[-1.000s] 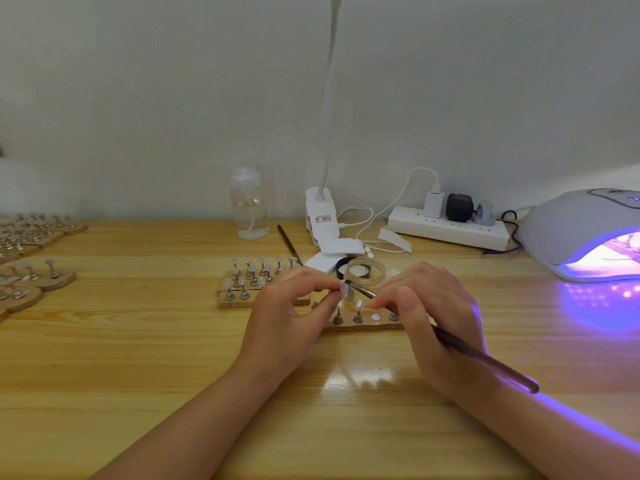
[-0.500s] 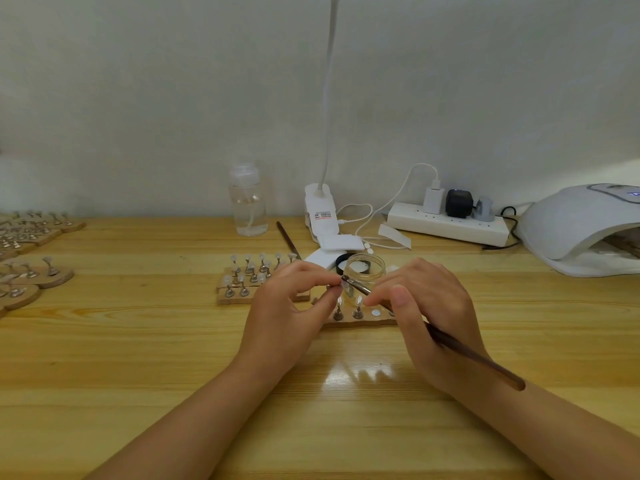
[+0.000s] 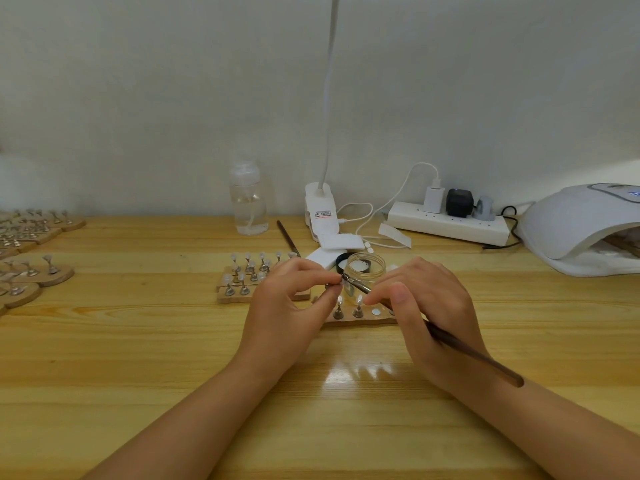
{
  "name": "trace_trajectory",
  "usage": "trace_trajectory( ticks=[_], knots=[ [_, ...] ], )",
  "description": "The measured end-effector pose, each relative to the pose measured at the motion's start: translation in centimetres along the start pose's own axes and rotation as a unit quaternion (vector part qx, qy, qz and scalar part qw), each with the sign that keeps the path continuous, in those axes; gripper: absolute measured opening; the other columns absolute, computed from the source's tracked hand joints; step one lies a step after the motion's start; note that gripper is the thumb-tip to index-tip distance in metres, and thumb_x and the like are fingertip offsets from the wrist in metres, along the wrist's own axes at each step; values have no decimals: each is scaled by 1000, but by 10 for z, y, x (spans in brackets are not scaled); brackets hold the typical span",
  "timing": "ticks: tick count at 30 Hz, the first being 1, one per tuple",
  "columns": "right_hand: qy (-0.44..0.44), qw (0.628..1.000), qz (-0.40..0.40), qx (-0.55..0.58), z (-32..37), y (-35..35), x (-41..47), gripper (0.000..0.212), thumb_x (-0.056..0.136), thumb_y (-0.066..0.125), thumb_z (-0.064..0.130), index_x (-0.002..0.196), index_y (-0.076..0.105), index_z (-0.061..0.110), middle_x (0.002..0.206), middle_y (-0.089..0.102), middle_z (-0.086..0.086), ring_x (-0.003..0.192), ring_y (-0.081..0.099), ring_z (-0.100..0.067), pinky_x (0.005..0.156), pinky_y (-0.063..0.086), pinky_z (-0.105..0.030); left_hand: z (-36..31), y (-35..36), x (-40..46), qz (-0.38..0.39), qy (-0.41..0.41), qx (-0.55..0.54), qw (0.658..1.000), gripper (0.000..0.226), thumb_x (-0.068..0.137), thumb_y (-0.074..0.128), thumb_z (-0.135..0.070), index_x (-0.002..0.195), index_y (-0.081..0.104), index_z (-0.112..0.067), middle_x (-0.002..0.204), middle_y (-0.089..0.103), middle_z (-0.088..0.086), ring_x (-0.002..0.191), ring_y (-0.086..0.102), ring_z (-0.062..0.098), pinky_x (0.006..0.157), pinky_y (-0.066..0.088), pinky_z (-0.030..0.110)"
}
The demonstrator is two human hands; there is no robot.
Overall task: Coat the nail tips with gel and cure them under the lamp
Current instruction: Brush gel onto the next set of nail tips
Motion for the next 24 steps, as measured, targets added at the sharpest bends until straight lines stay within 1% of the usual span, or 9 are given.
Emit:
trace_trajectory(
  ticks=[5,7,9,13,16,18,20,22,24],
  knots=[
    [3,1000,5,1,0,1,1,53,98,31,28,68,69,9,65,65,2,65,60,-17,62,42,-39,0,-1,0,-1,4,-2,1000,32,73,73,-7,82,65,-37,81,64,-8,85,59,10,76,46,20],
    [2,1000,9,-3,1,1,1,46,95,36,22,66,69,9,64,65,3,64,59,-16,63,42,-38,-1,-1,0,-2,0,-2,1000,33,73,73,-8,81,64,-39,81,64,-8,86,59,9,76,46,19],
    [3,1000,7,-3,2,0,1,42,91,36,17,65,68,10,62,64,3,62,58,-15,64,41,-35,-1,0,0,-3,1,-1,1000,34,73,73,-8,80,64,-39,81,64,-8,85,59,8,76,46,18],
    [8,1000,-3,17,1,-2,1,44,90,34,15,61,67,10,54,60,0,55,53,-16,62,39,-33,-1,-1,0,4,2,0,1000,26,73,73,-9,81,67,-33,81,64,-8,85,59,9,76,45,19],
    [11,999,-15,34,0,-4,0,47,90,32,14,58,66,8,52,59,0,53,51,-14,63,39,-31,0,0,1,8,-8,-2,1000,21,73,72,-8,82,70,-28,81,65,-7,85,59,7,76,44,14],
    [15,999,-22,37,0,-5,0,47,91,32,15,59,66,8,55,61,0,55,53,-16,66,40,-30,0,0,1,9,-14,-1,1000,20,73,72,-8,82,70,-26,81,65,-8,86,59,6,76,44,13],
    [10,1000,-20,18,0,-5,0,50,96,31,21,64,67,8,60,63,1,61,57,-14,69,40,-30,0,0,1,10,-12,2,1000,21,73,72,-8,82,70,-26,81,64,-9,86,59,7,76,43,12],
    [3,1000,-11,-1,1,-2,1,54,99,29,29,68,69,9,65,66,2,67,58,-12,70,41,-31,0,0,0,9,-10,3,1000,22,73,73,-7,81,70,-27,80,64,-10,85,59,8,75,43,12],
    [-2,1000,-4,-5,1,0,1,54,99,28,30,70,69,10,67,66,4,68,59,-12,69,41,-32,0,0,0,8,-10,2,1000,22,73,73,-7,81,70,-27,79,64,-10,85,59,8,75,42,11]
  ],
)
Point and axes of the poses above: each hand's wrist, its own x-axis towards the middle knuckle, its own y-axis out of the palm, z = x × y, the point moved 4 cm from there along x, towards the middle knuckle
